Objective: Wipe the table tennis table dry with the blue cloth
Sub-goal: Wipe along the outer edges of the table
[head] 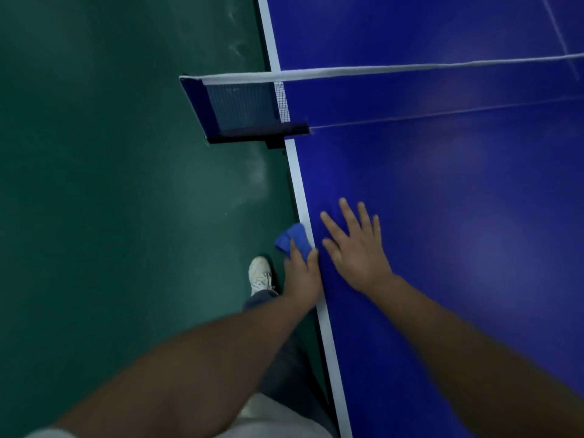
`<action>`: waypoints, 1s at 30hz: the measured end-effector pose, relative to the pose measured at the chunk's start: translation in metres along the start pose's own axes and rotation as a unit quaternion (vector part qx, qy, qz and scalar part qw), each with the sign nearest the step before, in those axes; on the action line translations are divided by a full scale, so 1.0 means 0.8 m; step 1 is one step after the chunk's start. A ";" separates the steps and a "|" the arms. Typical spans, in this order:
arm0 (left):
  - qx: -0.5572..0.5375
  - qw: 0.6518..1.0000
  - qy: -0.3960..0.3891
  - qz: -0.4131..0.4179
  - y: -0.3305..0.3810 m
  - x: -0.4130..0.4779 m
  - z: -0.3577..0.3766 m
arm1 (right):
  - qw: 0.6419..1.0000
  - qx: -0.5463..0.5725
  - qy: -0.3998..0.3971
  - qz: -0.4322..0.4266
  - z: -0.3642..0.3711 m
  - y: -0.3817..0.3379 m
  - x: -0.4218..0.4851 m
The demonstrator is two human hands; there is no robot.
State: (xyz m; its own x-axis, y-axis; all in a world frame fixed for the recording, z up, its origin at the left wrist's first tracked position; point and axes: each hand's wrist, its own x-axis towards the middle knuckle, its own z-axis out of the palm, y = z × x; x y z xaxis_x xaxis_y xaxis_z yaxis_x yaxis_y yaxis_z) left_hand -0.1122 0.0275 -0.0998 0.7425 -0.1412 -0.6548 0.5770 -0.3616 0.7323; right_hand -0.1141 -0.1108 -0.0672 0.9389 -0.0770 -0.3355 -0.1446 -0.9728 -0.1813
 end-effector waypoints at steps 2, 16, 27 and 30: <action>-0.003 1.000 0.013 0.016 0.045 0.058 -0.015 | 1.000 -0.026 -0.012 0.009 -0.020 -0.002 0.055; 0.010 0.997 0.049 0.053 0.033 0.067 -0.013 | 0.999 -0.032 -0.023 0.025 -0.013 -0.007 0.118; -0.018 0.993 0.107 0.035 0.161 0.187 -0.042 | 0.998 -0.035 -0.033 0.027 -0.014 -0.008 0.116; 0.003 0.996 0.087 0.023 0.127 0.140 -0.031 | 0.998 -0.034 -0.052 0.033 -0.019 -0.008 0.119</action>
State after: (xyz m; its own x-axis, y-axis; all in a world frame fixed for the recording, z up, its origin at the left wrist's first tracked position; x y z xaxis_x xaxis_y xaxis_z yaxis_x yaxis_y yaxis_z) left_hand 0.0381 -0.0022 -0.0936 0.8160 0.0046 -0.5780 0.5395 -0.3649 0.7588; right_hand -0.0193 -0.1154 -0.0841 0.8902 -0.1209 -0.4392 -0.1790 -0.9794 -0.0932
